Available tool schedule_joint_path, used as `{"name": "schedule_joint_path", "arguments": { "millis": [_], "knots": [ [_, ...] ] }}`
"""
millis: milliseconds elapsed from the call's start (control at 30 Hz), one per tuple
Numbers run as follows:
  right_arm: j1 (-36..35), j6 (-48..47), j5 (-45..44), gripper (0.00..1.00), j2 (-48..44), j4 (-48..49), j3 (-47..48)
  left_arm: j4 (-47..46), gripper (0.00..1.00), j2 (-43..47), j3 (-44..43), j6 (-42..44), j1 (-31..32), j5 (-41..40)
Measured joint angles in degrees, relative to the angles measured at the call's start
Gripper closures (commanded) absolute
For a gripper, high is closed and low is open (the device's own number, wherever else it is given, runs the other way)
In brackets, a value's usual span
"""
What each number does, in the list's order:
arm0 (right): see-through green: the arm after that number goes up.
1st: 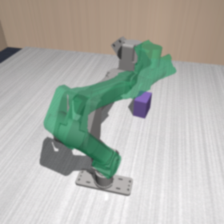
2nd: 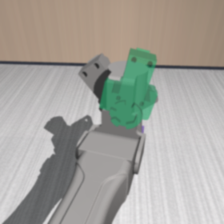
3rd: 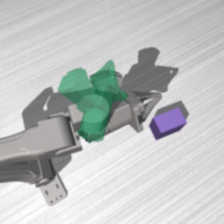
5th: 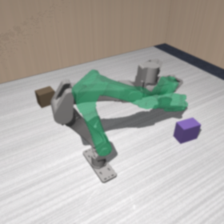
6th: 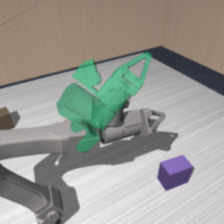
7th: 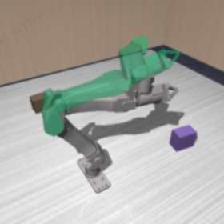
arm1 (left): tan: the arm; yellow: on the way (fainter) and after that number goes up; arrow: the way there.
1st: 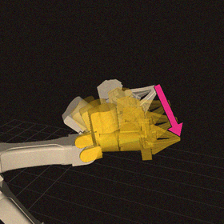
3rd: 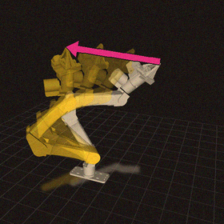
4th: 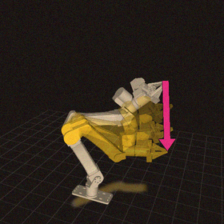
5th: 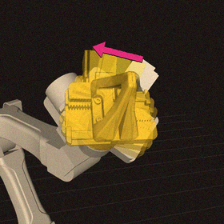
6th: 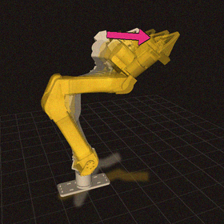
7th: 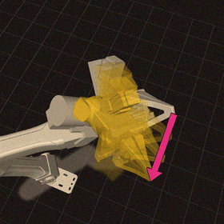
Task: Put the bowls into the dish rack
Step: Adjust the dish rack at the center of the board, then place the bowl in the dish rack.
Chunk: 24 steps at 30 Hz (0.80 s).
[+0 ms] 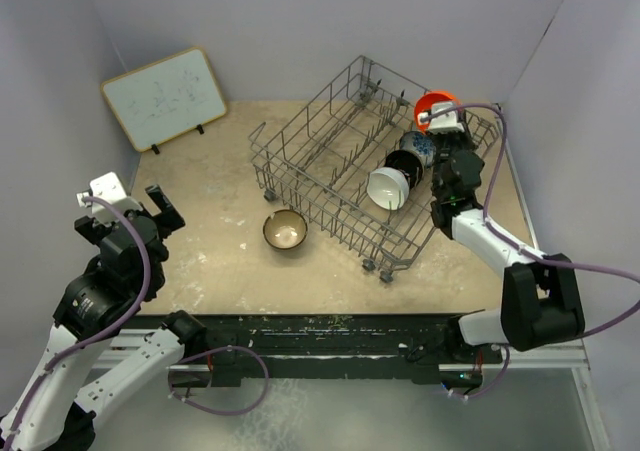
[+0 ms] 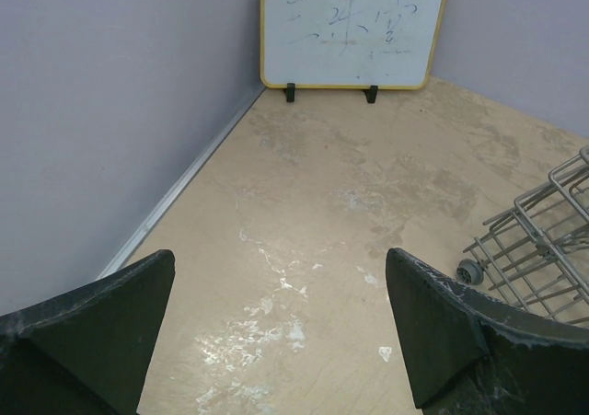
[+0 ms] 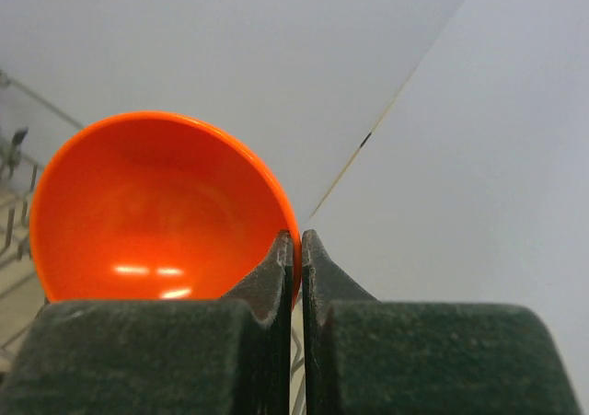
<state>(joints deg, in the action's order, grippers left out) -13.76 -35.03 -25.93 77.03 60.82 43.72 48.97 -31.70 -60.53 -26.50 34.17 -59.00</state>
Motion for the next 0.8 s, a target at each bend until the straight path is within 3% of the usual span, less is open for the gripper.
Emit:
{"name": "schedule_joint_path", "arguments": {
  "millis": [433, 667, 800],
  "knots": [
    [-0.96, -0.55, -0.37, 1.0, 7.65, -17.51, 9.94, -0.07, 0.01, 3.54, 0.92, -1.4, 0.0, -0.02],
    [-2.67, -5.2, -5.53, 1.0, 14.19, -15.56, 9.7, -0.81, 0.01, 6.6, 3.13, -0.74, 0.0, -0.24],
    [-2.73, -10.51, -6.54, 1.0, 17.57, -7.43, 6.51, -2.05, 0.01, 7.8, 4.24, 0.2, 0.0, -0.39]
  ]
}}
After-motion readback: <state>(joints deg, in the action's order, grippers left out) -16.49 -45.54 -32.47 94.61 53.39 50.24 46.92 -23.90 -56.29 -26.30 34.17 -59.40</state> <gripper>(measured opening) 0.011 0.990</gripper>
